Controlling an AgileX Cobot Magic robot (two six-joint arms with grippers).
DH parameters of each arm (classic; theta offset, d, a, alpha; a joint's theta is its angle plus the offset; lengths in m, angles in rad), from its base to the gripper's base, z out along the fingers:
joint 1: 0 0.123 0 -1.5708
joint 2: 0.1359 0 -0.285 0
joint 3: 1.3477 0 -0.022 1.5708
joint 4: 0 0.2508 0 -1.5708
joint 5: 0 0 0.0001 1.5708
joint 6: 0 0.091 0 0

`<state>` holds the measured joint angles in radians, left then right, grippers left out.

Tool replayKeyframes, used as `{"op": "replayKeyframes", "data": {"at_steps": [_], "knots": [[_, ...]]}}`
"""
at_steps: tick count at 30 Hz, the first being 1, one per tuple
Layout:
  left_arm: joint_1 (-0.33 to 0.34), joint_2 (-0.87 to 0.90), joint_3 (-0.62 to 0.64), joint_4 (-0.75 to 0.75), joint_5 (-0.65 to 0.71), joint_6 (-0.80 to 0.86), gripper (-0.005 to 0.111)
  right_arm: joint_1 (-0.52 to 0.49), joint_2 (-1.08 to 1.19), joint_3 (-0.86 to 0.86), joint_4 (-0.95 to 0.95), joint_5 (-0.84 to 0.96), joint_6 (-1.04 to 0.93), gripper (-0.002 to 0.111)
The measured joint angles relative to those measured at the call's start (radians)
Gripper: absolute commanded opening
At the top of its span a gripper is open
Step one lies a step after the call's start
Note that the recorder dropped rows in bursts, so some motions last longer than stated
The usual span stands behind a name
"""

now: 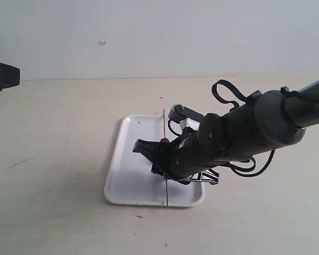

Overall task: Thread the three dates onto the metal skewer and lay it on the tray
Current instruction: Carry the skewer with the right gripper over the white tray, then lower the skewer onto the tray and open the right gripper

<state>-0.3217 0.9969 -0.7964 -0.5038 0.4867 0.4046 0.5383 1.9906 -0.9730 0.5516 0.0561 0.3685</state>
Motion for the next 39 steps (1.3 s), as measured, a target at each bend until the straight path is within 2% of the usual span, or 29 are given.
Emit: {"op": "replayKeyframes", "data": {"at_steps": [2, 4, 12, 34, 39], "knots": [[0.0, 0.0, 0.0, 0.0, -0.002, 0.0, 0.001, 0.0, 0.0, 0.0, 0.0, 0.017, 0.0, 0.041], [0.0, 0.0, 0.0, 0.0, -0.004, 0.0, 0.001, 0.0, 0.0, -0.002, 0.0, 0.029, 0.0, 0.049], [0.0, 0.0, 0.0, 0.0, -0.016, 0.0, 0.001, 0.0, -0.022, -0.005, 0.0, 0.052, 0.0, 0.057], [0.0, 0.0, 0.0, 0.0, -0.021, 0.0, 0.001, 0.0, -0.095, -0.005, 0.01, 0.105, -0.04, 0.057], [0.0, 0.0, 0.0, 0.0, -0.025, 0.0, 0.001, 0.0, -0.082, -0.005, 0.071, 0.105, -0.04, 0.063]]}}
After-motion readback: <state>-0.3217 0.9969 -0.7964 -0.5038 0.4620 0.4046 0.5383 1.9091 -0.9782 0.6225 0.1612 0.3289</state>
